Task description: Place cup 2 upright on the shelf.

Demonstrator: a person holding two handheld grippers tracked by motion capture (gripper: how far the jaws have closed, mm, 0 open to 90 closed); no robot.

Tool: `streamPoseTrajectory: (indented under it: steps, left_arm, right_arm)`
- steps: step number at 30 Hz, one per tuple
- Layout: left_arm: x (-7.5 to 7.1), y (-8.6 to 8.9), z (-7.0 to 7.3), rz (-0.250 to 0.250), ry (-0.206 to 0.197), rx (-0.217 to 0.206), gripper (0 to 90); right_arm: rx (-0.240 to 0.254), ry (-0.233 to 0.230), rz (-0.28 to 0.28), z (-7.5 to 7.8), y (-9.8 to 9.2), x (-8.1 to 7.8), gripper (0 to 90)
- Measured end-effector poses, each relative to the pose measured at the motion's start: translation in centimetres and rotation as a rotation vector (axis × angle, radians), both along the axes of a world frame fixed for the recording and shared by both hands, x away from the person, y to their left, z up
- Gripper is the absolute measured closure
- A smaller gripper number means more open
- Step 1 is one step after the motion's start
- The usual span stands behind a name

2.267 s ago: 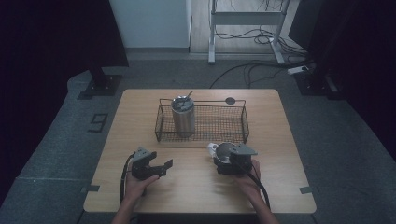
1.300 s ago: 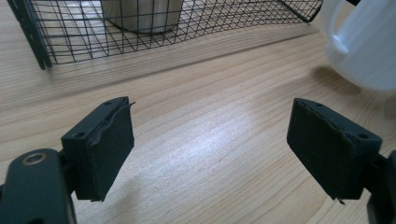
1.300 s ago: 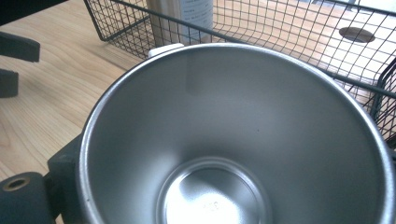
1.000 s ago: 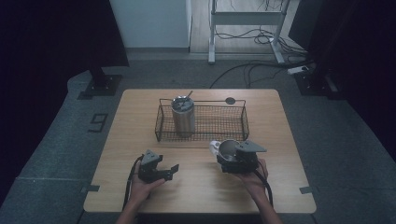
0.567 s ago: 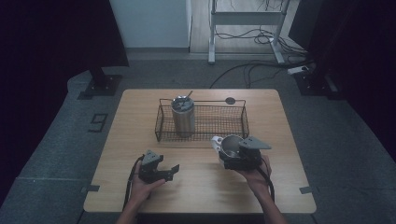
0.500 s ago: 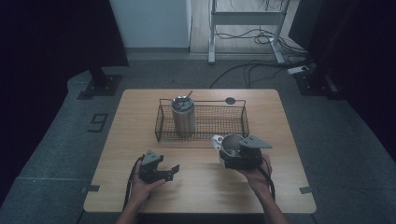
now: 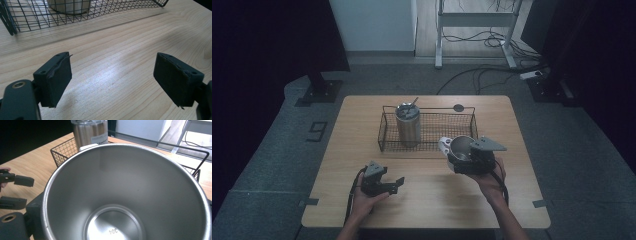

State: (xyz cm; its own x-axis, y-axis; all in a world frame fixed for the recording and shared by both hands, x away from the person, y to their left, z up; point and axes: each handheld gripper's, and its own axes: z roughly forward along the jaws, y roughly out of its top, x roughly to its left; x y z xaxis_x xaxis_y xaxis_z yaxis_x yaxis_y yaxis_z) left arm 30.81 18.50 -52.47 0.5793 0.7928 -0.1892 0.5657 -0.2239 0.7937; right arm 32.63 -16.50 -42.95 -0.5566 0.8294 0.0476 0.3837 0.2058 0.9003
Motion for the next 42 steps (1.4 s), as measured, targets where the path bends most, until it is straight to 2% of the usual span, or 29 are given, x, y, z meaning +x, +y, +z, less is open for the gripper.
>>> streamPoseTrajectory:
  steps: [10, 28, 42]
  left_arm:
    - [0.0, 0.0, 0.0, -0.001, 0.001, 0.0, 15.3]
    - [0.0, 0.0, -0.1, 0.001, 0.003, -0.001, 15.3]
    - [0.0, 0.1, 0.0, -0.001, 0.003, 0.002, 15.4]
  right_arm:
    - [0.005, -0.01, -0.005, 1.6, -0.3, 0.9, 6.7]
    - [0.015, -0.015, -0.022, 3.5, -0.9, 2.5, 6.7]
    - [0.003, -0.026, -0.041, 4.8, -1.0, 3.8, 6.7]
